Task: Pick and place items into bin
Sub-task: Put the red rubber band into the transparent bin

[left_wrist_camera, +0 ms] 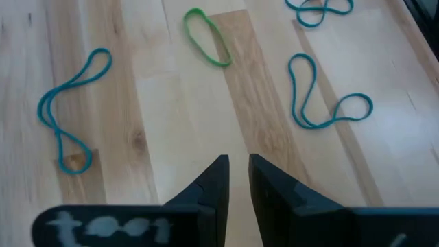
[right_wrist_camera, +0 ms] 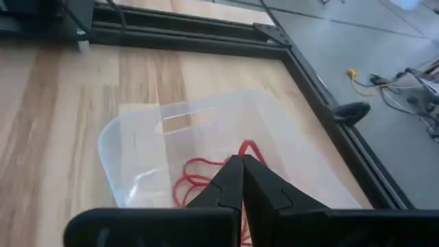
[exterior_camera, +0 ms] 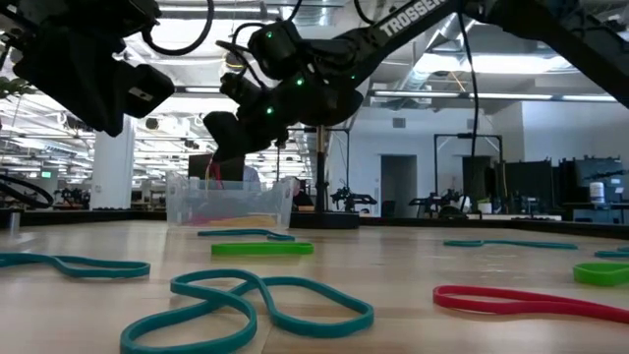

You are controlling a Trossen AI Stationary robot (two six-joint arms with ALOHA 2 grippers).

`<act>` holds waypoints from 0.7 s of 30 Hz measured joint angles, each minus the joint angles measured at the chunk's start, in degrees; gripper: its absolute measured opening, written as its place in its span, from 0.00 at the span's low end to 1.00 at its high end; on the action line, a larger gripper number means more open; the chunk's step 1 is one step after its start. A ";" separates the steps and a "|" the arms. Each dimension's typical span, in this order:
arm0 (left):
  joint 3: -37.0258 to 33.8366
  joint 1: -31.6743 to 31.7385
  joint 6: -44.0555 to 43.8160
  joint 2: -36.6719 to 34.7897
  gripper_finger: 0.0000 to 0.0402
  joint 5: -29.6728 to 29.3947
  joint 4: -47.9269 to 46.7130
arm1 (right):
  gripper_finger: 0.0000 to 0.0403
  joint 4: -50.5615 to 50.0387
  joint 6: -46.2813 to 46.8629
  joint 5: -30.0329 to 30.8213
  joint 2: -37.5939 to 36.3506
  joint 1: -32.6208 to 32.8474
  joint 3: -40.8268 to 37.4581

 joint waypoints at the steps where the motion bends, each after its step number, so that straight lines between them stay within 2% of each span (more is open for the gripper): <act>1: 0.00 -0.08 0.00 0.00 0.11 -0.03 0.00 | 0.00 0.15 0.00 -0.62 -0.02 0.01 0.01; 4: 0.00 -0.09 0.02 0.00 0.11 -1.39 0.00 | 0.00 0.09 0.04 -3.03 -0.04 0.30 0.02; 10: 0.00 -0.08 0.04 0.00 0.11 -2.73 0.00 | 0.01 -0.06 1.97 -3.30 -0.04 0.92 0.02; 17: 0.00 -0.08 0.11 0.00 0.11 -3.32 0.02 | 0.15 -2.58 2.13 -7.56 -0.09 1.96 0.02; 21: 0.00 -0.08 0.13 0.00 0.11 -4.42 0.01 | 0.22 -2.89 1.94 -7.79 -0.11 3.11 0.02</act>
